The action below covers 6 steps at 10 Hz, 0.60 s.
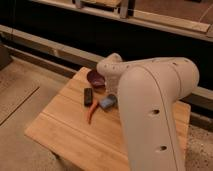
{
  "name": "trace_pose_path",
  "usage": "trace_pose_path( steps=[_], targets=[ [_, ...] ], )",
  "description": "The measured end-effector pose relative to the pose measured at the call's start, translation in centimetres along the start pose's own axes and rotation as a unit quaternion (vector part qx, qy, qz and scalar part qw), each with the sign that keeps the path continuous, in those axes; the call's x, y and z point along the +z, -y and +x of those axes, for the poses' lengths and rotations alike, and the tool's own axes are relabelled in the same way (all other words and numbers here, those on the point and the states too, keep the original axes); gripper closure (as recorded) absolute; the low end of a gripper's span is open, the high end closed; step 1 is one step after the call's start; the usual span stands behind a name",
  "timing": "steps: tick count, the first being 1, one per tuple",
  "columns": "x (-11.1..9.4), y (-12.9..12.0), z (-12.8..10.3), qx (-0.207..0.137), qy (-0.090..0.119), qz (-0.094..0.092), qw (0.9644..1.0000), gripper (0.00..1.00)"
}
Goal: Wipe the white sponge on the table
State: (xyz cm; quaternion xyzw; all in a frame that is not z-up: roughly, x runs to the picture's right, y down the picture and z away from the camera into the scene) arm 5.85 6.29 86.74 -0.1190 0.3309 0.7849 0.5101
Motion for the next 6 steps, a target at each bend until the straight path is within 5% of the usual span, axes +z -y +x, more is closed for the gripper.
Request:
trace_pose_path(
  steps=[4, 6],
  targets=[
    [1.6, 1.1, 3.3, 0.007, -0.034, -0.005, 0.9994, 1.00],
    [2.5, 3.1, 4.3, 0.015, -0.043, 0.007, 0.9989, 1.00]
  ],
)
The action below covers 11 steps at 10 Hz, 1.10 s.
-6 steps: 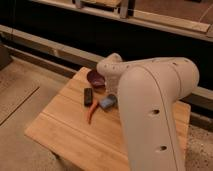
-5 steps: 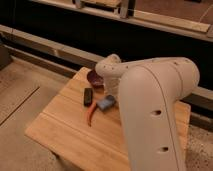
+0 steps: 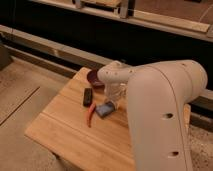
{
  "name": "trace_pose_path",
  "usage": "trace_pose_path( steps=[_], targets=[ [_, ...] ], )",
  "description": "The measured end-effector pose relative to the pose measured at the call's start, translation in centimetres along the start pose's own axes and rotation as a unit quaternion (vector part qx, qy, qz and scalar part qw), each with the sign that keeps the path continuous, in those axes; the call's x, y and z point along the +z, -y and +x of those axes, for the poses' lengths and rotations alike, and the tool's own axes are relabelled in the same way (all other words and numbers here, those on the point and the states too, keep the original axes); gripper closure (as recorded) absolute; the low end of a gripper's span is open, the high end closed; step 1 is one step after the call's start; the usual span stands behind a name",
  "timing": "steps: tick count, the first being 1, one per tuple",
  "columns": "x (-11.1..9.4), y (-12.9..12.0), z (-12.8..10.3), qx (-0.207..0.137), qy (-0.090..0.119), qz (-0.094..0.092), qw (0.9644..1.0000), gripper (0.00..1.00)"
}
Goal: Wipe the white sponge on the table
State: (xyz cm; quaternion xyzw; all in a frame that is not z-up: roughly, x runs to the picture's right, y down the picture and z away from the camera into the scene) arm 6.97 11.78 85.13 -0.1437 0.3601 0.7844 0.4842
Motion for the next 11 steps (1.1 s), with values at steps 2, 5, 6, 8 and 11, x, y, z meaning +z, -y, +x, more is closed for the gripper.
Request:
trace_pose_path(
  steps=[2, 5, 6, 8, 11],
  targets=[
    [0.7, 3.0, 0.3, 0.007, 0.006, 0.029, 0.9995, 1.00],
    [1.4, 9.4, -0.5, 0.041, 0.019, 0.072, 0.9964, 1.00],
    [1.3, 11.0, -0.8, 0.055, 0.019, 0.076, 0.9954, 1.00],
    [1.4, 14.8, -2.0, 0.100, 0.005, 0.072, 0.9923, 1.00],
    [1.2, 17.0, -5.2, 0.139, 0.000, 0.088, 0.9865, 1.00]
  ],
)
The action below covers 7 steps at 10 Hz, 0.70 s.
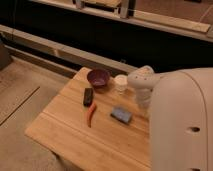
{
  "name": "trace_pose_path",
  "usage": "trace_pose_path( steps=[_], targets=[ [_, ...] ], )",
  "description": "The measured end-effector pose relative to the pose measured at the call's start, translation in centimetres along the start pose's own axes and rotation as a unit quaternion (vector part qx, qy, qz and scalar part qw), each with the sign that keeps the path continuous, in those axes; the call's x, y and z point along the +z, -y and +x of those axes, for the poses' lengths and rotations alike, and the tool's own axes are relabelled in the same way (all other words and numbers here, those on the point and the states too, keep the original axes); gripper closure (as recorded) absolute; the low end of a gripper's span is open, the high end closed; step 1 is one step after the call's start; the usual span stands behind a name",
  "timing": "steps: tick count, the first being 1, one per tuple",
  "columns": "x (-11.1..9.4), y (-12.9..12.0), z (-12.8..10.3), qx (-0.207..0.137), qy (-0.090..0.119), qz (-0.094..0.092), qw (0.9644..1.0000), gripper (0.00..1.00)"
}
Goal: Wipe the white sponge on the table
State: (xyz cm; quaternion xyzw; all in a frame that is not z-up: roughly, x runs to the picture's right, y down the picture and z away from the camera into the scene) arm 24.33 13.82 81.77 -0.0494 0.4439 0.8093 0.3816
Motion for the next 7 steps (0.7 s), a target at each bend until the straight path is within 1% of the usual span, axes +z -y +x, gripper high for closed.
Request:
trace_pose_path(
  steps=[2, 4, 5, 6, 7],
  targets=[
    [-0.7, -1.5, -1.4, 0.000, 0.006, -0.001, 1.0000, 1.00],
    [-2.0, -3.7, -2.7, -0.012, 0.023, -0.005, 0.9997, 1.00],
    [-2.9, -4.8, -2.6, -0.019, 0.029, -0.010, 0.9993, 1.00],
    [-4.3, -6.1, -2.4, -0.031, 0.041, -0.023, 0.9984, 1.00],
    [-5.3, -6.9, -2.0, -0.039, 0.045, -0.036, 0.9976, 1.00]
  ],
)
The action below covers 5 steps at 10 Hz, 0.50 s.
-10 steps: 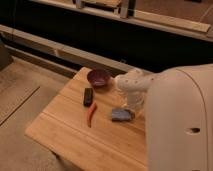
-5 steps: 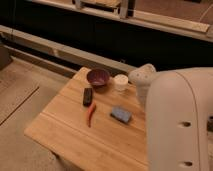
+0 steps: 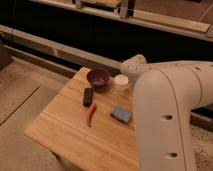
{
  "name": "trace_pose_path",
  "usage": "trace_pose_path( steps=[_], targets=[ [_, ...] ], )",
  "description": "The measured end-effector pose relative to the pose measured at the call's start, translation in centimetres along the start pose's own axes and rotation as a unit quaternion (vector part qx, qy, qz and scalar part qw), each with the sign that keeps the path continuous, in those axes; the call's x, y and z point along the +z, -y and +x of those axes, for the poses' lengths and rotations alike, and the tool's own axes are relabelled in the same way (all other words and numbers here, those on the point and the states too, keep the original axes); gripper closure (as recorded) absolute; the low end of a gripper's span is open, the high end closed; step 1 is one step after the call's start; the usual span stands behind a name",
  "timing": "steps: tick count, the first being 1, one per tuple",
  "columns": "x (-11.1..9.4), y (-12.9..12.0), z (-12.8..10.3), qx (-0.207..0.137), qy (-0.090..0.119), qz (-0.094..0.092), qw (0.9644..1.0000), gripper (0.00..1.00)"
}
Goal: Wipe the white sponge on the table
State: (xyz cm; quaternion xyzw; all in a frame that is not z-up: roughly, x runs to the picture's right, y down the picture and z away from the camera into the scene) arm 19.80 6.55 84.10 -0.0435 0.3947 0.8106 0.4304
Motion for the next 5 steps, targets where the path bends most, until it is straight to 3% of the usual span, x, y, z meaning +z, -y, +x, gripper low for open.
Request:
trace_pose_path(
  steps=[3, 4, 5],
  targets=[
    [-3.9, -2.9, 2.7, -0.034, 0.011, -0.073, 0.9967, 1.00],
    [-4.7, -3.4, 3.2, -0.039, 0.013, -0.087, 0.9953, 1.00],
    [-4.8, -3.4, 3.4, -0.041, 0.013, -0.089, 0.9951, 0.98]
  ],
)
